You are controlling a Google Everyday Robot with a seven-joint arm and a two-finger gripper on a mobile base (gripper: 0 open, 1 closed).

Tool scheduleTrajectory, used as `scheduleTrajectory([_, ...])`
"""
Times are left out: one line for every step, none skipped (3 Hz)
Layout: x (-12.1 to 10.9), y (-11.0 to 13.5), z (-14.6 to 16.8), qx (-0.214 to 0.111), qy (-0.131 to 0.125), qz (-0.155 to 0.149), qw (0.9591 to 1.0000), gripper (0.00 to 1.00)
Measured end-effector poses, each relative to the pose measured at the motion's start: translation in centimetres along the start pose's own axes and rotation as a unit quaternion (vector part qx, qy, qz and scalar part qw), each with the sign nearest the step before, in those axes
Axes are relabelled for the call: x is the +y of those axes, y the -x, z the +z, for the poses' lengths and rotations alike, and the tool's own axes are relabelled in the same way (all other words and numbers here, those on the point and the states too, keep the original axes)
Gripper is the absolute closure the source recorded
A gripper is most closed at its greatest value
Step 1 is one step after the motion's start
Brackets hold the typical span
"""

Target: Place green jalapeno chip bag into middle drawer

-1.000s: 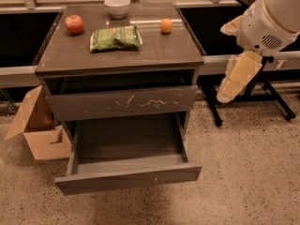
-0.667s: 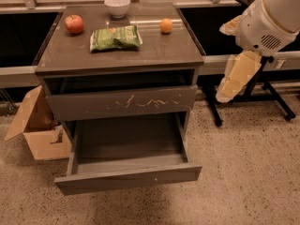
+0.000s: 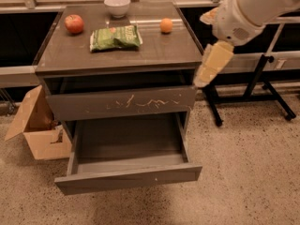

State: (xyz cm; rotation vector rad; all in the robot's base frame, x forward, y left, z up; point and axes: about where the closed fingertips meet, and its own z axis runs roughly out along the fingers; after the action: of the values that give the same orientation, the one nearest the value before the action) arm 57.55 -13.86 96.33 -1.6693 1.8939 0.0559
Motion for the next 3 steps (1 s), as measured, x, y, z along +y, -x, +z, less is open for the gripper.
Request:
scheduleTrajectory([-4.5,4.3,5.4,-0.054,0.007,-0.033,0.998,0.0])
scheduleTrajectory([-6.7,6.6,8.7,-0.089,0.014,-0.041,0.9951,0.0])
scheduleTrajectory([-7.3,7.6,10.2,-0.105,0.016,-0.049,0.9931,0.0])
